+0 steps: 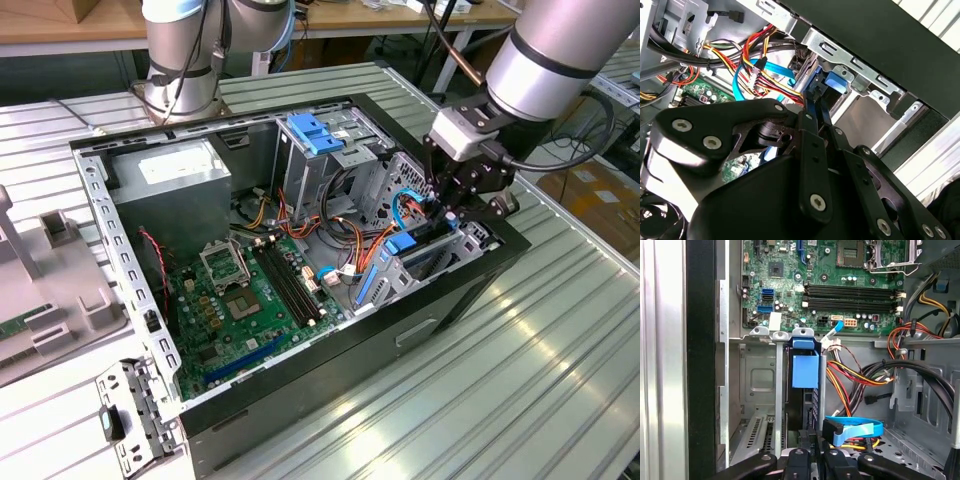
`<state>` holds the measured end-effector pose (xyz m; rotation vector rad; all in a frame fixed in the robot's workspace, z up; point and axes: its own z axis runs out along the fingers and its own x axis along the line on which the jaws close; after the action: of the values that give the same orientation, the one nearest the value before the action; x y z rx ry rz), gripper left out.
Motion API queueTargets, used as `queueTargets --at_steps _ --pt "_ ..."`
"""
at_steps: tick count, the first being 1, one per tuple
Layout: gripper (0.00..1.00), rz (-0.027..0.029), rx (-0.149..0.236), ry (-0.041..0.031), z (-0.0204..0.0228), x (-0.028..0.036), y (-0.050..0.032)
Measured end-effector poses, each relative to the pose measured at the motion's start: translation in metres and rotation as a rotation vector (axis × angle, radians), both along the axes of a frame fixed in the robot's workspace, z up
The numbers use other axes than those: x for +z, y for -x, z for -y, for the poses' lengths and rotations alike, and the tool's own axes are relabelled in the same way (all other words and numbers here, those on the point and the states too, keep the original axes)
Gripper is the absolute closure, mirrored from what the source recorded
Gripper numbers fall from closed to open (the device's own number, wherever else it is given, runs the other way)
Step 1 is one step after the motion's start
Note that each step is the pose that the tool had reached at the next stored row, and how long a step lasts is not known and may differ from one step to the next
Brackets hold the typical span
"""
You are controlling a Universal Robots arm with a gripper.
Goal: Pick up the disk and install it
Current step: 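Insert the first disk wire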
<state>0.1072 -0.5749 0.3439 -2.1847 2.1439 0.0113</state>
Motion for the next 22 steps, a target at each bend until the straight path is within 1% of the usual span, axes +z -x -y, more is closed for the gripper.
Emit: queueTargets --at_steps 6,11,12,15,17,18,21,22 --pt "0.83 0.0000 0.000 -0.0001 0.0005 -0.0023 0.0001" --pt "0.83 -0.0001 0.000 -0.0002 0.0005 -0.0026 0.0001" --pt "0.75 0.0000 0.000 -0.0003 0.0005 -0.0027 0.0001" --pt "0.75 0.0000 0.000 -0.0001 0.0005 -0.0027 0.0001" --pt "0.75 0.0000 0.000 -0.0009 0.0005 -0.0005 0.0001" --pt "0.75 0.0000 0.000 -0.0012 0.0005 0.0024 0.0001" --pt "0.75 0.0000 0.000 -0.0025 0.0005 0.0072 0.0001" --pt "0.75 0.0000 0.000 -0.0028 0.0004 0.0072 0.0001"
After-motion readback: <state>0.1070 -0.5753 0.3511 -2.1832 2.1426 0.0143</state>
